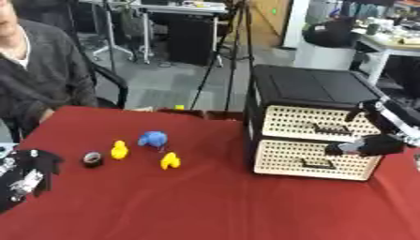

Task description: Pick up objects from table and place into drawer.

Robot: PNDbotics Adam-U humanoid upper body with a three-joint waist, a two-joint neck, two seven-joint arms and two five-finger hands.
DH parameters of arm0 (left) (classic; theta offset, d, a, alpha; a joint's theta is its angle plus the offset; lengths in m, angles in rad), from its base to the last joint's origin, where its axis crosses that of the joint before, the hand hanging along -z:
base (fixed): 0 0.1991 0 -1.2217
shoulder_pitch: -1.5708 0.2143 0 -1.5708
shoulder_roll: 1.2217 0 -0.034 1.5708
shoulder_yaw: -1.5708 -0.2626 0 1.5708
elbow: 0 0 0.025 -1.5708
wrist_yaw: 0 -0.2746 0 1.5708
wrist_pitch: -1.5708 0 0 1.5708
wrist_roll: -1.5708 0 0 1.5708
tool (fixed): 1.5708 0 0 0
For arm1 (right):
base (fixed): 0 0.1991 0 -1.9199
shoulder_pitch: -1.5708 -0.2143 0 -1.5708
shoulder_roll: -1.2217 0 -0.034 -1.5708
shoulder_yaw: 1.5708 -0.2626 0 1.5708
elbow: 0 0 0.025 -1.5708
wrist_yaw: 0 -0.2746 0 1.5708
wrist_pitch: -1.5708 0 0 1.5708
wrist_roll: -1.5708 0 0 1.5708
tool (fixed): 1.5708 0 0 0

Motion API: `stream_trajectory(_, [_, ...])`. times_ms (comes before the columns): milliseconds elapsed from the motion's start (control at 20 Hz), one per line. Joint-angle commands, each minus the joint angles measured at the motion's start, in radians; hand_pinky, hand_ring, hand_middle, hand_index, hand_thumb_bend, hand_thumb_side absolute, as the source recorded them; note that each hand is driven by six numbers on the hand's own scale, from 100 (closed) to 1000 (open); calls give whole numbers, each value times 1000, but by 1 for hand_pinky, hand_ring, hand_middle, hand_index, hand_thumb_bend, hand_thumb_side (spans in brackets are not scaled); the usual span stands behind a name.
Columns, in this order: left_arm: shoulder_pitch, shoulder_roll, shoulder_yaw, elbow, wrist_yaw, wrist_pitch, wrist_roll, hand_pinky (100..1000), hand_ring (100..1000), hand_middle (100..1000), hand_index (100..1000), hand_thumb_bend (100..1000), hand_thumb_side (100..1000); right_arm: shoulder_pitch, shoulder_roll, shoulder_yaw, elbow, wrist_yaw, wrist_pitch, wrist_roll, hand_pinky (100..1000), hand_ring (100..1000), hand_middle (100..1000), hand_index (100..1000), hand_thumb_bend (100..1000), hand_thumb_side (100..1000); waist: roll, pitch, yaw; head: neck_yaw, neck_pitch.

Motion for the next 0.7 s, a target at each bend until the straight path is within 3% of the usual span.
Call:
stream_trajectory(50, [-8,14,2,-12,1,-2,-3,227,358,478,685,100,661,-33,-21,-15,37,16,2,2,120,100,100,602,1000,541,7,-11,1,-2,4])
stream_trajectory(700, [-7,6,-4,-10,2,-9,-6,227,358,478,685,100,659,-89,17,-14,144,43,-11,0,129,100,100,601,1000,496,23,-11,17,-15,9])
